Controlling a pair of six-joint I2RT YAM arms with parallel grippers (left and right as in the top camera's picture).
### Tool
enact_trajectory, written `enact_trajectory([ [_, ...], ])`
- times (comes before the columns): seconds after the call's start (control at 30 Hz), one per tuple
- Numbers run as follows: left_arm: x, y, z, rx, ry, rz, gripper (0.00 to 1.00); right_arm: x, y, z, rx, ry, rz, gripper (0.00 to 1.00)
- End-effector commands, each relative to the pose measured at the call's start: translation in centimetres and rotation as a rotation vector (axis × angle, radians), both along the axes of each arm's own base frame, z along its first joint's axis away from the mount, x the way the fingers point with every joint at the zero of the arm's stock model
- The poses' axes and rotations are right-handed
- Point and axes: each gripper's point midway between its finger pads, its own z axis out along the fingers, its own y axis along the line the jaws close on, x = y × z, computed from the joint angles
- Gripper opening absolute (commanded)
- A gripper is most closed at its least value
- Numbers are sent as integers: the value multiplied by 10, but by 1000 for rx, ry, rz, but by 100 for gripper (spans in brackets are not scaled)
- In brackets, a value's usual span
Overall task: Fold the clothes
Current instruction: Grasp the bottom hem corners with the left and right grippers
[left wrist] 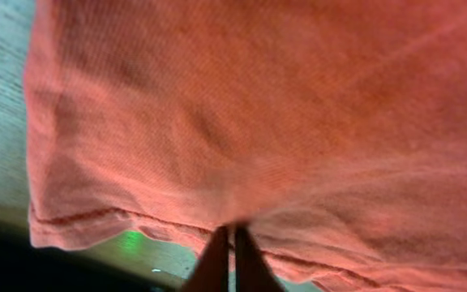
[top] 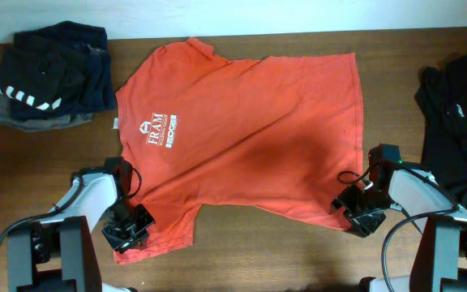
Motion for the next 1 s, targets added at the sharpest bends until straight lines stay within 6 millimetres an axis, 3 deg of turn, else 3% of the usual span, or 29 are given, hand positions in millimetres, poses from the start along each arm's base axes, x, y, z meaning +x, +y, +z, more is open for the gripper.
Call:
enact_trajectory([
  [0.0,-2,0,0,-1,-1,7,1,-1,1,-11,1,-8,31,53],
  [0.03,-3,0,1,-1,2,7,1,-1,1,-11,1,-10,32,48],
  [0.07,-5,0,2,-2,12,7,1,-1,1,-11,0,-11,31,26],
  [0.1,-6,0,3,-2,19,7,1,0,0,-11,-2,-13,32,18],
  [0.17,-9,-1,4,-3,31,7,1,1,0,-10,-4,-16,32,14],
  [0.23,-13,0,6,2,51,4,5,4,-1,-10,-5,-29,39,21],
  [0.3,-17,6,7,32,66,-8,54,4,-1,-11,-6,-29,39,34],
  [0.33,-17,9,7,51,69,-16,67,4,-1,-11,-5,-30,43,41],
  [0.37,-17,11,7,60,67,-19,74,4,-1,-10,-5,-30,44,52],
  [0.43,-16,11,8,83,68,36,78,4,-1,-11,-5,-30,43,61],
  [0.63,-16,10,8,142,80,198,87,3,0,-10,-4,-28,43,60],
  [0.7,-13,4,7,112,74,226,99,4,-1,-11,-5,-30,42,59],
  [0.97,-23,-10,-10,68,78,331,99,5,0,-10,-1,-34,42,60],
])
